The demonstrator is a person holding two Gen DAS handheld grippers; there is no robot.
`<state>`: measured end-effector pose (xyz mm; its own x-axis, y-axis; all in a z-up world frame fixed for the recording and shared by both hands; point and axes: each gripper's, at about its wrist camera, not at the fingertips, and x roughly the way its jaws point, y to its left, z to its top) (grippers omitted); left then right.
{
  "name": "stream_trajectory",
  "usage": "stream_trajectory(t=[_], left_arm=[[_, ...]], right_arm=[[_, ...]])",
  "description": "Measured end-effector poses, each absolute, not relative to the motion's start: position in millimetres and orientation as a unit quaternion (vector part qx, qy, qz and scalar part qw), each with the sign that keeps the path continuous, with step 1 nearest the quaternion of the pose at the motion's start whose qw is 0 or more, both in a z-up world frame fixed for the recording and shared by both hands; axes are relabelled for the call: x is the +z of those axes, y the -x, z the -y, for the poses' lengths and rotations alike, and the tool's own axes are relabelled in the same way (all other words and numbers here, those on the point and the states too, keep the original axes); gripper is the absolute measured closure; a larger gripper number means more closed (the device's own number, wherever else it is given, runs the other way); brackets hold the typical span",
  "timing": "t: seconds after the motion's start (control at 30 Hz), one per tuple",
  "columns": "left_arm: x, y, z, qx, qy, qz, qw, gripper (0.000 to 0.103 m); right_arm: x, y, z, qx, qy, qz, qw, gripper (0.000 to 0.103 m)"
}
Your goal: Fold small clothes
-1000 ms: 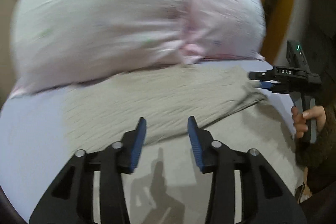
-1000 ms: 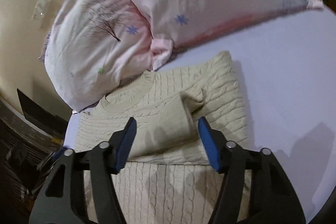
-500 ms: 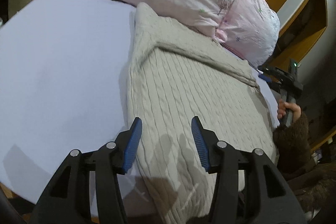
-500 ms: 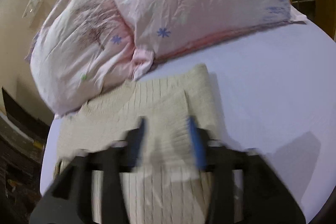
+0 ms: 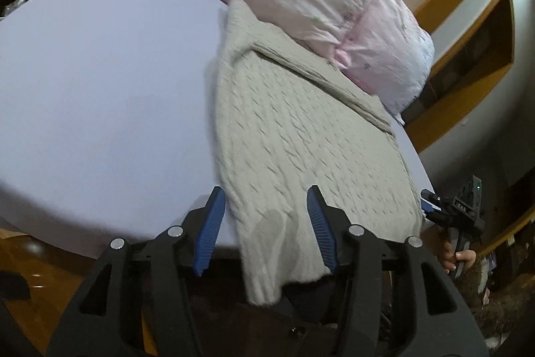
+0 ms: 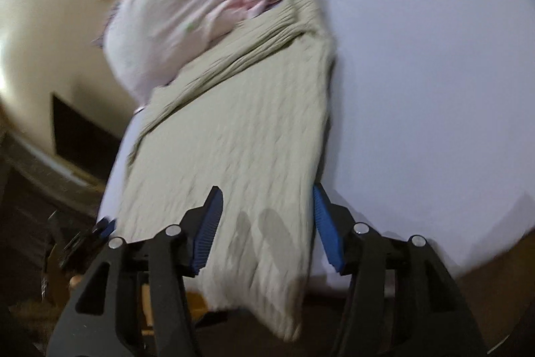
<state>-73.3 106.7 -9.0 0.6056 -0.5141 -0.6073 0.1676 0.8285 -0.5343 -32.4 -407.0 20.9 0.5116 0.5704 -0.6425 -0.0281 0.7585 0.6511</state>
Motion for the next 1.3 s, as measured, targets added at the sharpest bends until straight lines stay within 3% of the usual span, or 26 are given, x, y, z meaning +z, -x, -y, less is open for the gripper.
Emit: stream_trajectory(t=[0.1, 0.17, 0.2, 0.23, 0.4, 0.6, 0.73, 0.83, 0.9, 0.97, 1.0, 1.03, 1.07, 1.1, 1.13, 1.3], left_arm=[[-10, 80, -99, -0.210, 0.215, -0.402, 0.865, 0.051], [-14, 83, -102, -0.220, 0.238, -0.408, 0.854, 0.064], [-19, 83, -103, -0.225, 0.249, -0.417, 0.845, 0.083], [-24, 81, -102, -0.233, 0.260, -0.429, 0.833, 0.091], [-1, 67, -99, -0.274, 0.271, -0.399, 0.832, 0.094], [73, -30, -100, -0.239, 0.223, -0.310, 0.893, 0.094], [69, -136, -105, -0.150, 0.228, -0.309, 0.911, 0.094], [34, -206, -107, -0.102, 0.232, -0.366, 0.895, 0.094], [13, -227, -110, -0.093, 0.246, -0.397, 0.879, 0.094], [14, -223, -118, -0.116, 0.267, -0.387, 0.875, 0.092], [16, -219, -123, -0.124, 0.279, -0.380, 0.873, 0.084], [21, -211, -131, -0.132, 0.295, -0.366, 0.873, 0.066], [25, -205, -137, -0.128, 0.300, -0.356, 0.876, 0.053], [31, -195, -143, -0.122, 0.300, -0.344, 0.881, 0.031], [36, -195, -144, -0.122, 0.298, -0.342, 0.883, 0.027], [22, -192, -132, -0.148, 0.266, -0.401, 0.864, 0.028]], right_arm=[[11, 48, 409, 0.223, -0.337, -0.448, 0.798, 0.063], [-2, 50, 408, 0.252, -0.367, -0.455, 0.771, 0.083], [-7, 51, 406, 0.262, -0.376, -0.458, 0.762, 0.092], [-7, 51, 405, 0.274, -0.382, -0.454, 0.757, 0.094], [48, 21, 410, 0.316, -0.381, -0.371, 0.785, 0.096], [110, -83, 433, 0.283, -0.377, -0.275, 0.838, 0.096], [69, -174, 453, 0.162, -0.424, -0.309, 0.836, 0.096], [17, -206, 462, 0.069, -0.462, -0.371, 0.803, 0.094], [-5, -204, 470, 0.064, -0.505, -0.366, 0.779, 0.093], [-1, -199, 475, 0.093, -0.510, -0.340, 0.785, 0.078], [3, -196, 477, 0.112, -0.514, -0.321, 0.787, 0.057], [6, -193, 479, 0.118, -0.516, -0.306, 0.792, 0.025], [18, -183, 485, 0.104, -0.510, -0.277, 0.808, 0.008], [27, -181, 489, 0.095, -0.503, -0.249, 0.822, 0.002], [34, -179, 491, 0.099, -0.497, -0.232, 0.830, 0.002], [55, -170, 493, 0.116, -0.447, -0.221, 0.859, 0.002]])
